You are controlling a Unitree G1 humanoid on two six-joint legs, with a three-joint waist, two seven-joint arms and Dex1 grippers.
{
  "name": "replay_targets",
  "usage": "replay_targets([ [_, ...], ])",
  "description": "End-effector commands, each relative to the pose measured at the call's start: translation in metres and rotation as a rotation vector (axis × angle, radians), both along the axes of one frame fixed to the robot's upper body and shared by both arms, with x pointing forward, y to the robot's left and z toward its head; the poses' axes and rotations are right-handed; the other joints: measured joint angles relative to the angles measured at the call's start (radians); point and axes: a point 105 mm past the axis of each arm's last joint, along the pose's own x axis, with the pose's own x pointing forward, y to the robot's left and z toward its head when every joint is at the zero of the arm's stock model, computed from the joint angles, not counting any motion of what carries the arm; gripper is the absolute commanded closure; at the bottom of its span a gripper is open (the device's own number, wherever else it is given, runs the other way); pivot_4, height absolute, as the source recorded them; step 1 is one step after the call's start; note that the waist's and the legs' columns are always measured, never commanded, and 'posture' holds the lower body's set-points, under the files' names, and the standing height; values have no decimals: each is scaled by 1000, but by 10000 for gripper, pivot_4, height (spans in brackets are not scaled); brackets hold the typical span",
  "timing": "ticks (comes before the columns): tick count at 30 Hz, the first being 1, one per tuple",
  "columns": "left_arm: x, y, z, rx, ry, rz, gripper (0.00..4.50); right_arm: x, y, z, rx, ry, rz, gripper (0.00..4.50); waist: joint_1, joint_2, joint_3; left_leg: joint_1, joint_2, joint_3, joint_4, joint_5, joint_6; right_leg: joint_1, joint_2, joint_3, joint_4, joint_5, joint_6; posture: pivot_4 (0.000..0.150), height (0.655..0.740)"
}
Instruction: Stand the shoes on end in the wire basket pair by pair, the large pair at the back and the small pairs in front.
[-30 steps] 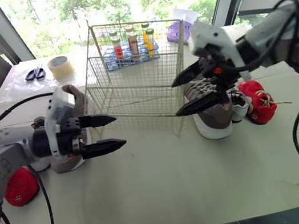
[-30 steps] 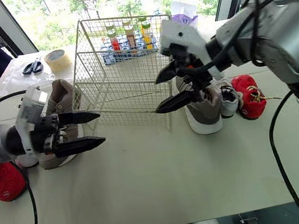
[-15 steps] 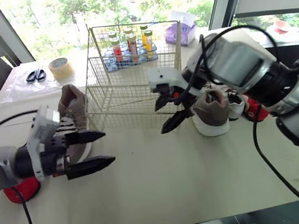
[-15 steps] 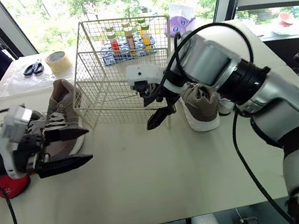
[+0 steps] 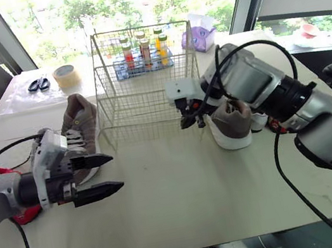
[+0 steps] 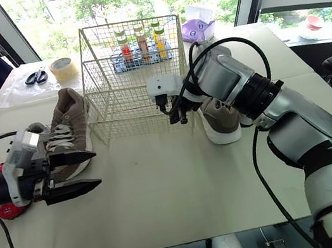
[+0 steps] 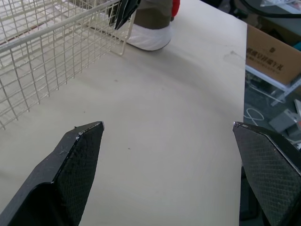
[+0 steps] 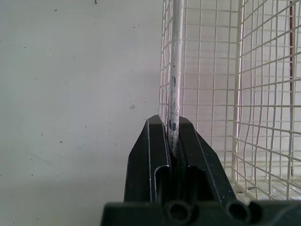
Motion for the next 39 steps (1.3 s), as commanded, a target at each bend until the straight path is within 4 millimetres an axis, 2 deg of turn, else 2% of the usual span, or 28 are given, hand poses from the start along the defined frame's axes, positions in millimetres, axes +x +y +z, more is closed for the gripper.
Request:
replay_targets([
  [1,1,-5,6,0,-32,-32,0,-5,-4,21,22,-96,135,44758,2,0,0,0,0,0,0,0,0,0,0,0,0,0,0,1500,6552],
  [5,1,-7,8,-1,-35,-49,0,-22,-13,22,-3,-103,236,44758,5,1,1,-2,0,0,0,0,0,-1,0,0,-1,0,1,1500,6552],
  [18,9,-5,13,22,-48,-74,0,-48,-2,19,54,-54,146,44758,3,0,1,-2,0,0,0,0,0,-2,0,0,0,0,0,1500,6552],
  [22,11,-7,13,19,-55,-85,0,-57,-2,12,34,-34,141,44758,4,0,1,-2,0,0,0,0,0,-2,0,0,-1,0,0,1500,6552],
  [27,12,-10,10,16,-52,-92,0,-58,-3,4,27,-33,98,44758,4,0,1,-2,0,0,0,0,0,-2,0,0,-1,0,0,1500,6552],
  [32,15,-12,8,9,-53,-98,0,-58,7,4,70,-42,46,44758,5,0,1,-1,0,0,0,0,0,-1,0,0,0,0,0,1500,6552],
  [39,16,-15,8,2,-58,-112,0,-59,8,2,71,-43,38,44758,7,-1,0,-1,0,0,0,0,0,0,0,0,-1,0,0,1500,6552],
])
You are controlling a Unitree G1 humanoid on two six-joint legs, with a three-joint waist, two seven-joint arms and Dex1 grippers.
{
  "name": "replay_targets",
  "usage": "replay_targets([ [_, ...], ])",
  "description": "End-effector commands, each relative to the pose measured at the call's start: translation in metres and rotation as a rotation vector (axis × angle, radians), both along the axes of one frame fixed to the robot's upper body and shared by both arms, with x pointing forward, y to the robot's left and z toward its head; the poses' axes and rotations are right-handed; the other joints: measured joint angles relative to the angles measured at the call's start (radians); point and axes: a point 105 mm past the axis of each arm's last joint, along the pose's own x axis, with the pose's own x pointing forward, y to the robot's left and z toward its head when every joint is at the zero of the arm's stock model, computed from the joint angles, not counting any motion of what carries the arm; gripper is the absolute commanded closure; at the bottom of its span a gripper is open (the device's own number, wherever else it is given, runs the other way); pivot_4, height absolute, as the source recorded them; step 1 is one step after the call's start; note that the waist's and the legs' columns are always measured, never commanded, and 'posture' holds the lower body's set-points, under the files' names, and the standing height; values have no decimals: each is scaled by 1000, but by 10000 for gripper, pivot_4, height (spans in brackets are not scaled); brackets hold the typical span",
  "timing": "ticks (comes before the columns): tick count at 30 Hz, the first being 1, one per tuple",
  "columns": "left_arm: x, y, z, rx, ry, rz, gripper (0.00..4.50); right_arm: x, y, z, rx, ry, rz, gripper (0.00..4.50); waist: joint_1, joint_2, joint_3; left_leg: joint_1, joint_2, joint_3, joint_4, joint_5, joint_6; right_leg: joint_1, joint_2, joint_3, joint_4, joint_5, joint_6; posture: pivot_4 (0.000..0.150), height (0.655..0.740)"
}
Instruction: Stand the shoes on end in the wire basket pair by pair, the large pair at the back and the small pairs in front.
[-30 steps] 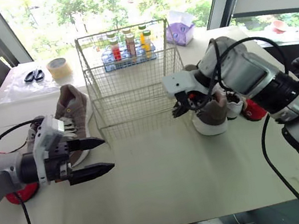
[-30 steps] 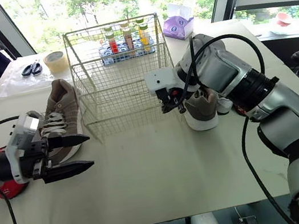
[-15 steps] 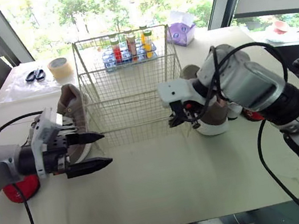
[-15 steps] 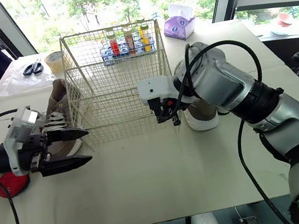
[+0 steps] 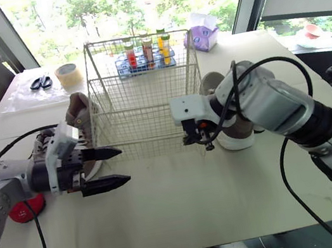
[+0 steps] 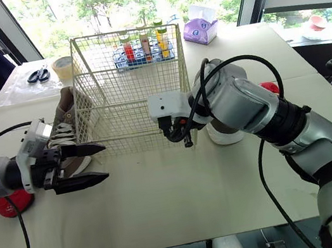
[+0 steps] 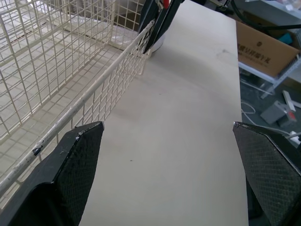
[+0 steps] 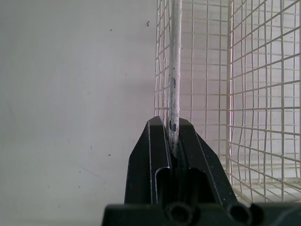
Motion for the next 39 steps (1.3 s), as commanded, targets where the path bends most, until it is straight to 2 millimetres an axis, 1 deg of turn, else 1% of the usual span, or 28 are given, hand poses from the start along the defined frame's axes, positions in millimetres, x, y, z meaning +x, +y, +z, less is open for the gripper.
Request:
replay_targets([
  [1,0,-2,7,-4,-40,-21,0,-5,4,8,20,-11,30,44758,0,0,0,0,0,0,0,0,0,0,0,0,0,0,0,1500,6552],
  [11,4,-3,7,-7,-38,-27,0,-9,0,2,-7,-18,70,44758,0,0,0,0,0,0,0,0,0,0,0,0,0,0,0,1500,6552],
  [14,4,-4,8,-9,-38,-31,0,-7,-1,3,-9,-42,76,35213,0,0,0,0,0,0,0,0,0,0,0,0,0,0,0,1500,6552],
  [16,4,-4,8,-10,-37,-32,0,-6,2,8,15,-69,87,24906,-1,0,0,0,0,0,0,0,0,0,0,0,0,0,0,1500,6552],
  [17,4,-3,8,-9,-37,-31,0,-5,4,14,39,-77,79,20363,-1,0,0,0,0,0,0,0,0,0,0,0,0,0,0,1500,6552],
  [18,4,-2,8,-8,-35,-30,0,-5,6,20,56,-87,72,14840,-2,0,0,0,0,0,0,0,0,0,0,0,1,0,0,1500,6552],
  [20,4,-2,7,-5,-32,-29,0,-7,6,31,84,-98,58,14840,-3,0,0,1,0,0,0,0,0,0,0,0,1,0,0,1500,6552],
  [25,2,-2,11,-3,-36,-36,0,-31,0,55,143,-57,34,14840,1,0,0,0,0,-1,0,0,0,0,0,0,0,1,2,1500,6552],
  [26,2,-2,13,-9,-37,-41,0,-34,-5,62,159,-53,19,14840,2,0,0,0,0,-1,-1,0,0,0,0,0,0,1,2,1500,6552],
  [28,-1,-11,26,-79,-33,-78,0,-31,-15,104,376,-48,-87,14840,4,-1,1,0,0,-1,0,0,0,0,0,0,-1,0,0,1500,6552],
  [29,-2,-14,31,-103,-31,-91,0,-31,-18,118,463,-35,-114,14840,4,0,1,0,0,-1,0,0,0,1,0,0,-1,0,0,1500,6552],
  [30,0,-20,40,-179,-39,-86,0,-34,-19,141,623,-30,-98,12157,3,-1,1,0,-1,0,0,0,0,1,-1,0,-1,0,0,1500,6552],
  [31,1,-27,52,-283,-32,-87,0,-41,-25,161,778,-84,-21,9470,5,-1,0,1,-1,0,0,0,0,2,-1,0,-1,1,1,1500,6552],
  [32,2,-34,59,-361,-26,-81,0,-42,-38,169,882,-104,-42,6700,7,-3,-1,2,-1,-1,0,0,0,3,-1,0,-1,1,1,1500,6552],
  [33,2,-38,64,-410,-18,-75,0,-42,-47,172,946,-116,-65,1590,8,-6,-2,2,-1,-2,0,0,0,4,0,0,-1,4,6,1500,6552],
  [34,2,-47,63,-445,-5,-55,0,-33,-63,178,1045,-247,-153,692,7,-6,-3,3,-1,-3,0,0,0,6,0,-1,-2,6,9,1500,6552],
  [35,3,-56,60,-473,1,-23,0,-27,-81,178,1116,-336,-258,692,5,-7,-3,3,-1,-3,0,0,0,7,0,-1,-2,6,10,1500,6552],
  [37,2,-71,56,-520,28,29,0,-22,-114,169,1221,-465,-450,692,7,-8,-4,3,-1,-3,0,0,0,8,-2,0,-2,8,12,1500,6552],
  [38,1,-75,56,-533,38,43,0,-22,-120,165,1242,-488,-497,692,6,-7,-3,3,-2,-3,0,0,0,8,-2,1,-3,9,14,1500,6552],
  [39,-1,-81,52,-520,37,59,0,-21,-131,151,1257,-522,-579,692,4,-6,-2,1,-3,-2,1,0,0,6,-3,2,-2,9,15,1500,6552],
])
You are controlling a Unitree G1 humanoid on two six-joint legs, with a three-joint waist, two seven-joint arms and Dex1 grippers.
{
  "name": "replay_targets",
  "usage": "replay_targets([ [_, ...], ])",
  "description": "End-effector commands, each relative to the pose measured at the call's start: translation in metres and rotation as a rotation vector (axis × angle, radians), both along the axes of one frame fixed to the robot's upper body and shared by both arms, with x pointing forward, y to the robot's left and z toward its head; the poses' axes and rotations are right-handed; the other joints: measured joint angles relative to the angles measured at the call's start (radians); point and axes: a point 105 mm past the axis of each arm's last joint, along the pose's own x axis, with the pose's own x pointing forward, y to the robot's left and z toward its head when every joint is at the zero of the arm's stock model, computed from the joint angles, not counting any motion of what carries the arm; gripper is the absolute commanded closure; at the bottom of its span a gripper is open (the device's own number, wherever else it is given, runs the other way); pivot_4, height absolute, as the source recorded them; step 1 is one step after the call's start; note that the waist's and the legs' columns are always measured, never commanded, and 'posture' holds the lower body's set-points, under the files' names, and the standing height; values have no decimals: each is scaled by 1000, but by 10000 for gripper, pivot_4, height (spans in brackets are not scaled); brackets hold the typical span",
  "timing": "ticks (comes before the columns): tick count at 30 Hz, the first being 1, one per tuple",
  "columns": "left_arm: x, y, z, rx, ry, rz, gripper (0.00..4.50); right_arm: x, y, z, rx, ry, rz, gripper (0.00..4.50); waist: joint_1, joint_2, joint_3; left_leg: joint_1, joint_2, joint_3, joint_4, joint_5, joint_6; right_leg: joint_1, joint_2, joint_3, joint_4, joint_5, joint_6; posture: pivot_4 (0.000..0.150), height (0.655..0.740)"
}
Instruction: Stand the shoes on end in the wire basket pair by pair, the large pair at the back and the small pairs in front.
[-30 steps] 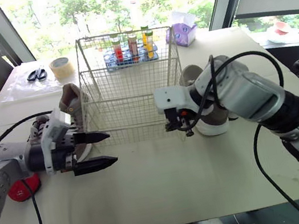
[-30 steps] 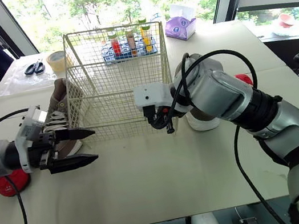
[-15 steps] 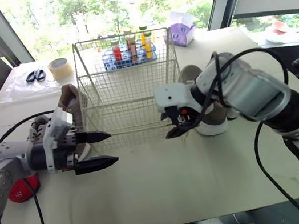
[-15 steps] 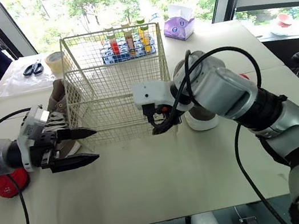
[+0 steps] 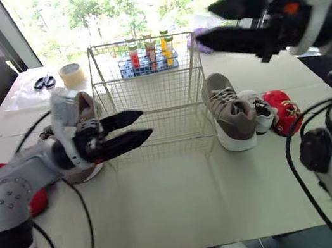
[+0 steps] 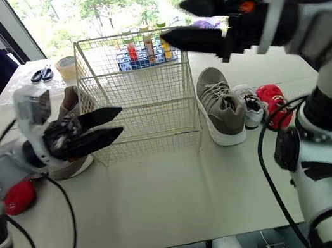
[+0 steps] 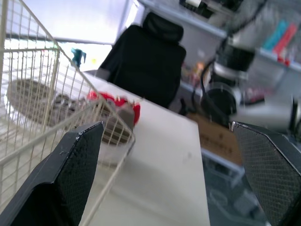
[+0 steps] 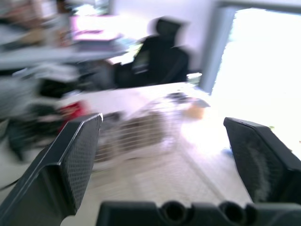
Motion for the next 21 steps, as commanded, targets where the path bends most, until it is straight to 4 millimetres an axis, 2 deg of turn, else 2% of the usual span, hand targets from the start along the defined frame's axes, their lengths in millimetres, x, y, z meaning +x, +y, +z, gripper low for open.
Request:
replay_targets([
  [1,-9,-16,3,21,-16,49,0,-9,-38,-15,104,-85,-290,692,-3,1,1,-1,-1,1,0,1,-1,-3,0,2,1,1,1,1500,6552],
  [3,-14,-23,-9,97,-23,53,0,-8,-54,-45,160,-25,-415,692,-4,0,0,1,0,0,-1,1,-1,-1,1,2,1,0,0,1500,6552],
  [4,-16,-24,-12,123,-29,55,0,-9,-56,-51,180,-11,-437,692,-6,2,0,2,0,0,-1,1,-1,0,3,1,2,0,-1,1500,6552],
  [8,-26,-24,-34,205,-10,24,0,-20,-49,-108,181,99,-465,692,-7,7,0,3,0,1,-1,1,-1,-2,3,3,3,-2,-6,1500,6552],
  [11,-30,-21,-42,226,-8,27,0,-26,-44,-136,129,148,-500,692,-5,8,1,3,1,0,-1,2,0,-2,5,2,3,-4,-10,1500,6552],
  [16,-42,-22,-61,304,-22,3,0,-26,-30,-166,81,201,-481,692,-6,8,0,3,1,1,1,2,0,-1,4,3,2,-4,-11,1500,6552],
  [21,-49,-13,-84,342,41,-6,0,-12,-27,-188,80,251,-500,692,-7,7,0,2,1,1,1,2,0,-2,4,3,2,-4,-11,1500,6552],
])
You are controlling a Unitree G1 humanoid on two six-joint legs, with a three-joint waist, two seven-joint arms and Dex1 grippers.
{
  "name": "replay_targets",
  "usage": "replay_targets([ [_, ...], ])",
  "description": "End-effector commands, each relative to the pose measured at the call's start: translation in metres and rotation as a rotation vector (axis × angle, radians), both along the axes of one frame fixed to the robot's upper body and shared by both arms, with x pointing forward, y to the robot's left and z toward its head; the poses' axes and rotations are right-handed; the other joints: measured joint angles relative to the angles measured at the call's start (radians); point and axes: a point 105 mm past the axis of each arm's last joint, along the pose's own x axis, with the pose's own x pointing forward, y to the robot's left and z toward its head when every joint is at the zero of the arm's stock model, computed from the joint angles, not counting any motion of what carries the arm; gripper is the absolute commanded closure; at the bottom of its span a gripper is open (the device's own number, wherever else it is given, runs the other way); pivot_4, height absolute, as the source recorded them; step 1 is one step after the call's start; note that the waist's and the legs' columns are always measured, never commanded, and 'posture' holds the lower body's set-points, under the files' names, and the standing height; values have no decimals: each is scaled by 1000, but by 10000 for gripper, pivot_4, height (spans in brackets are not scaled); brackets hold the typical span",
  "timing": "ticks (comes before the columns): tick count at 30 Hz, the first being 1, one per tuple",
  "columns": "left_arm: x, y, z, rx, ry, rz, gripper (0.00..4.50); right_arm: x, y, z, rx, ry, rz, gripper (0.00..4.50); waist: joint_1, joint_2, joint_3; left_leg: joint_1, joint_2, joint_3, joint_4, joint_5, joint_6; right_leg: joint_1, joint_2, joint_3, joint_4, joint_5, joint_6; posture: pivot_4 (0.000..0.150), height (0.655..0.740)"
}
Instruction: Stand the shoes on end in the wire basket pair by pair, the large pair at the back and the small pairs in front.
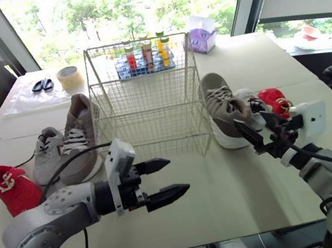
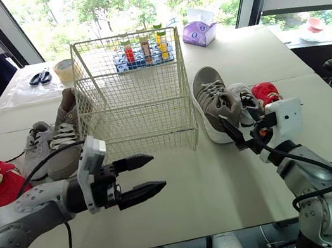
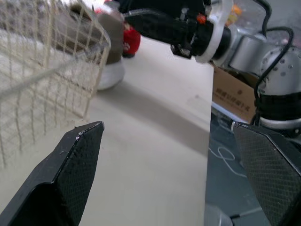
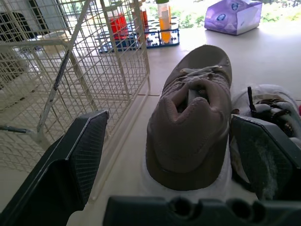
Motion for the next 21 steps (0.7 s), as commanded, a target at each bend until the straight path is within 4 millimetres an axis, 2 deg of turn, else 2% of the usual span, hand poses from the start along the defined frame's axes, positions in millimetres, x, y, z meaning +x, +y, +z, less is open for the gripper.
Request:
replay_targets([
  [1,-6,8,-8,19,-26,-1,0,14,4,-8,-19,-16,-4,692,-4,-1,0,1,0,0,0,0,0,0,0,0,0,0,0,1500,6552],
  [5,-11,7,-13,14,-29,0,0,30,5,-23,-46,5,-21,692,2,-1,0,-1,0,0,0,0,0,-2,0,0,0,0,0,1500,6552],
  [10,-22,3,-14,13,-38,8,0,47,3,-31,-60,3,-54,692,-2,-2,-1,-1,0,1,0,0,0,-2,0,0,-1,0,0,1500,6552],
  [14,-25,2,-14,19,-46,21,0,54,8,-43,-84,30,-34,692,-1,-1,-1,-2,0,0,0,0,0,-2,0,0,0,0,0,1500,6552],
  [16,-25,1,-13,21,-53,28,0,55,11,-58,-135,89,-27,5695,-4,-2,-1,-1,0,0,0,0,0,-2,0,0,0,0,0,1500,6552],
  [18,-24,1,-10,21,-58,33,0,56,9,-71,-159,116,-49,12742,-5,-5,-3,-1,0,0,1,0,0,-1,0,0,0,-1,2,1500,6552],
  [21,-23,4,-8,22,-59,39,0,57,5,-76,-182,113,-78,21949,-5,-9,-5,1,1,0,1,0,0,-1,1,0,0,-1,1,1500,6552],
])
